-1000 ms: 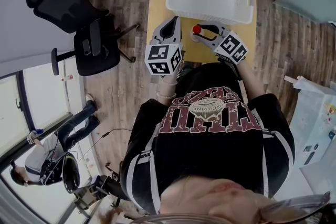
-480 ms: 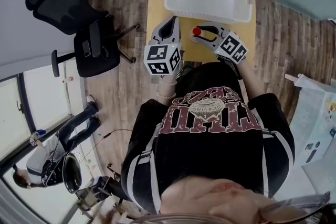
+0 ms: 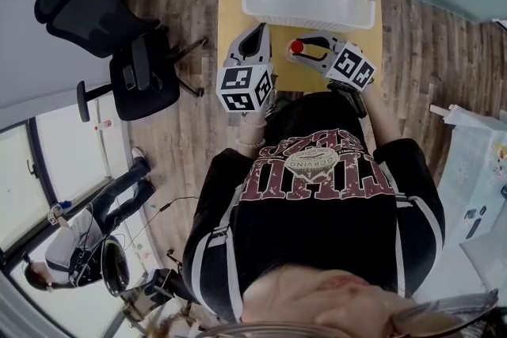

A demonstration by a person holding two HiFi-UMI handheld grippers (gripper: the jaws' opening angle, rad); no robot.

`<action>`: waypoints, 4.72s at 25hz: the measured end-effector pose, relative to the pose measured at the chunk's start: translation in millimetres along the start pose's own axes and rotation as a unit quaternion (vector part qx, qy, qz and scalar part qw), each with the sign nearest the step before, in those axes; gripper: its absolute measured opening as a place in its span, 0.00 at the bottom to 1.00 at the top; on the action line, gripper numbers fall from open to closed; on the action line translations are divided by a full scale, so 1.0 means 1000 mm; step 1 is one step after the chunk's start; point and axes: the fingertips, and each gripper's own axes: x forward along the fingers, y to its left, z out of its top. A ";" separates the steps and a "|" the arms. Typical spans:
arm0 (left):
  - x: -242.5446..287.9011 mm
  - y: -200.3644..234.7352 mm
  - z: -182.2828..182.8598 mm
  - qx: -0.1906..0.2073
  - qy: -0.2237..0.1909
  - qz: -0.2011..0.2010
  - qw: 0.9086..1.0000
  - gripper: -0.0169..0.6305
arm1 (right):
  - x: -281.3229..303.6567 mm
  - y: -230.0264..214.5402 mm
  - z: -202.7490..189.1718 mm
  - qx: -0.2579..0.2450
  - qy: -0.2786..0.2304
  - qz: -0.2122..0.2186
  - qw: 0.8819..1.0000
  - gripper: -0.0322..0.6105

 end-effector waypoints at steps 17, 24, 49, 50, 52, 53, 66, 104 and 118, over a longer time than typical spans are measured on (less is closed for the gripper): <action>0.008 -0.016 -0.007 0.002 0.014 -0.018 1.000 0.09 | -0.005 0.009 -0.001 -0.011 0.008 0.000 1.000 0.29; 0.010 -0.024 -0.012 -0.003 0.020 -0.027 0.999 0.09 | -0.010 0.010 -0.003 -0.010 0.013 -0.012 1.000 0.29; 0.000 -0.035 -0.015 -0.003 0.021 -0.041 0.999 0.09 | -0.022 0.019 0.004 0.013 0.001 -0.022 1.000 0.29; 0.000 -0.034 -0.015 -0.003 0.021 -0.041 0.999 0.09 | -0.023 0.019 0.005 0.012 0.001 -0.024 1.000 0.29; -0.001 -0.034 -0.015 -0.003 0.021 -0.041 0.999 0.09 | -0.025 0.019 0.007 0.012 -0.001 -0.026 1.000 0.29; -0.001 -0.035 -0.015 -0.003 0.021 -0.042 0.999 0.09 | -0.026 0.019 0.008 0.013 -0.003 -0.026 1.000 0.29; 0.001 -0.044 -0.012 0.003 0.017 -0.045 0.999 0.09 | -0.047 0.004 0.027 0.028 -0.045 -0.071 0.996 0.29; 0.007 -0.088 0.016 0.028 -0.023 -0.103 0.994 0.09 | -0.105 -0.050 0.069 0.114 -0.158 -0.223 0.955 0.11; 0.016 -0.123 0.020 0.057 -0.022 -0.155 0.986 0.09 | -0.135 -0.060 0.062 0.152 -0.169 -0.277 0.933 0.10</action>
